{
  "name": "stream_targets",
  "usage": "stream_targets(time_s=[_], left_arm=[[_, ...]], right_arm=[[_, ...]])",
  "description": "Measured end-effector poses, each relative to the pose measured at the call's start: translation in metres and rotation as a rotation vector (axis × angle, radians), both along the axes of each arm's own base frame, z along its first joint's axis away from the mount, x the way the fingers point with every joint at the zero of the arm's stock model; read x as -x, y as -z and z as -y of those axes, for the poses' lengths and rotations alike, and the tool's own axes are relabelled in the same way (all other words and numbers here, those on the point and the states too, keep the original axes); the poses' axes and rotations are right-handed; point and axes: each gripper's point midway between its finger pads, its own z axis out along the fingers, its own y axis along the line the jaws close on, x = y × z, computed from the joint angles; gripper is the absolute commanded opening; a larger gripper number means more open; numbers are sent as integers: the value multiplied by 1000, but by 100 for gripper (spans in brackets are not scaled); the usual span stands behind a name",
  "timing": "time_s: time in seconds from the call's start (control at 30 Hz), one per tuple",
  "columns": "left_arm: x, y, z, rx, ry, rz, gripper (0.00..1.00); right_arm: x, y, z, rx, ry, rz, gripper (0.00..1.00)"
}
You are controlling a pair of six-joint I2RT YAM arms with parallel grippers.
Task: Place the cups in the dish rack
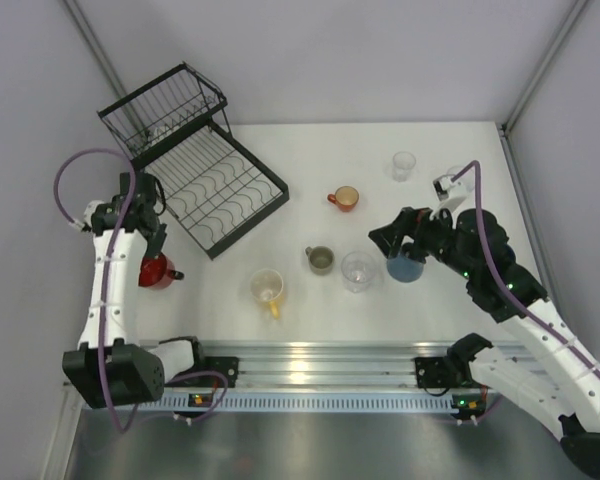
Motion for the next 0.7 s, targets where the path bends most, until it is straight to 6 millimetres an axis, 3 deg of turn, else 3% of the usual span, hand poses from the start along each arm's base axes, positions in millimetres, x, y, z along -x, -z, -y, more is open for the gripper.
stream_targets(time_s=[0.23, 0.5, 0.7], left_arm=[[7, -49, 19, 45, 115, 155, 0], [-12, -103, 70, 161, 455, 401, 0], [-38, -133, 110, 251, 658, 678, 0]], right_arm=[[3, -6, -10, -35, -36, -34, 99], [6, -26, -36, -124, -142, -80, 95], [-8, -44, -73, -229, -242, -140, 84]])
